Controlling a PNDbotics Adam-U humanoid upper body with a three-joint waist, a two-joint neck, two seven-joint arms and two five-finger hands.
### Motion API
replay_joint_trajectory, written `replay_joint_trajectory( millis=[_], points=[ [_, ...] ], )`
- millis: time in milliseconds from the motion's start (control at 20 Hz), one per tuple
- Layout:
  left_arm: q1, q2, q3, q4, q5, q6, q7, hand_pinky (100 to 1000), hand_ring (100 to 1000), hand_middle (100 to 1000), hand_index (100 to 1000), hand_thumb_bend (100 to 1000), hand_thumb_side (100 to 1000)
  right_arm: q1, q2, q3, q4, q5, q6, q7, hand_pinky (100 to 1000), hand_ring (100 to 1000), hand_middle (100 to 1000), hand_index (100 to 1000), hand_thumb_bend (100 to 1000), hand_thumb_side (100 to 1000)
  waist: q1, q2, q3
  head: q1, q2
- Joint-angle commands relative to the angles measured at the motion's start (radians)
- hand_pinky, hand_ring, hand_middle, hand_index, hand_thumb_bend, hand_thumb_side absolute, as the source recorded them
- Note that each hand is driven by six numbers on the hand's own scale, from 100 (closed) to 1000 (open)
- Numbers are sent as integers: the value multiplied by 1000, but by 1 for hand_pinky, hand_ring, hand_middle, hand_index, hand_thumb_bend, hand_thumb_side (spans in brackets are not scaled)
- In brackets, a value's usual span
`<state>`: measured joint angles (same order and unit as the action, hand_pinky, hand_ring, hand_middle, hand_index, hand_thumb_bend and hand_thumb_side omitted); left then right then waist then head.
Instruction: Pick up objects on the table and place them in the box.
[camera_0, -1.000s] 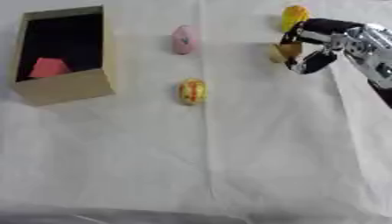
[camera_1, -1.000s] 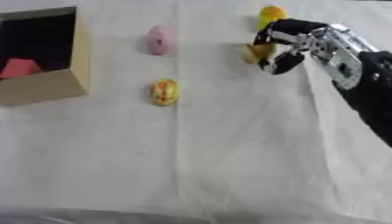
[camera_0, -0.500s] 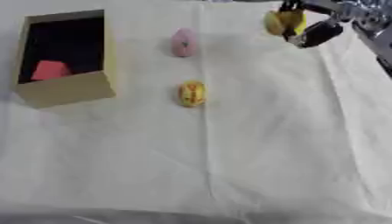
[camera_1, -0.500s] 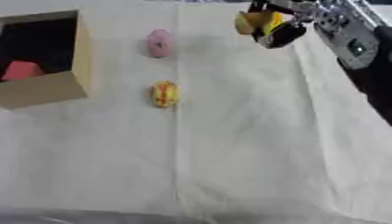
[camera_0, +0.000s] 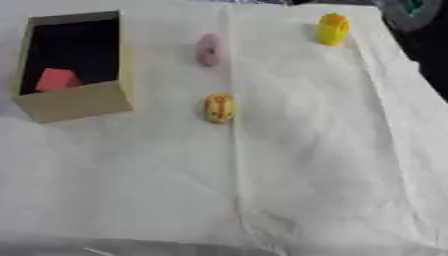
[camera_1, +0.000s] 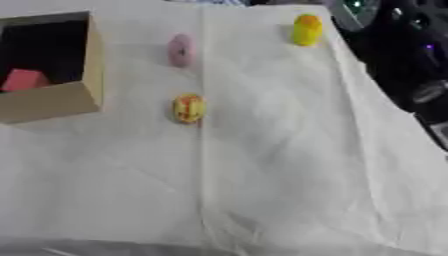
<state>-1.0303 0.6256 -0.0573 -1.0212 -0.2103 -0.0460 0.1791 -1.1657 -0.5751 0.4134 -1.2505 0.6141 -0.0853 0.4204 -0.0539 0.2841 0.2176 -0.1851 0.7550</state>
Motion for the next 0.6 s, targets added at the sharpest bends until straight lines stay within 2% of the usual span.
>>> replay_joint_trajectory(
  millis=[50,300,600],
  points=[
    [-27,33,17,-69,47,4,21,812,771,753,913,689,799,-52,54,-9,26,52,-17,-13,807,593,359,571,100,100,3,-18,26,-45,-24],
    [-25,63,25,-186,131,12,36,815,773,754,912,689,801,-86,143,-7,80,137,-47,-38,807,594,361,571,100,100,-1,-7,113,-141,-48],
    [-27,84,17,-302,159,34,13,820,778,758,915,688,810,-102,251,-23,170,284,-60,-95,808,596,384,571,100,100,-1,2,178,-211,-68]
  ],
)
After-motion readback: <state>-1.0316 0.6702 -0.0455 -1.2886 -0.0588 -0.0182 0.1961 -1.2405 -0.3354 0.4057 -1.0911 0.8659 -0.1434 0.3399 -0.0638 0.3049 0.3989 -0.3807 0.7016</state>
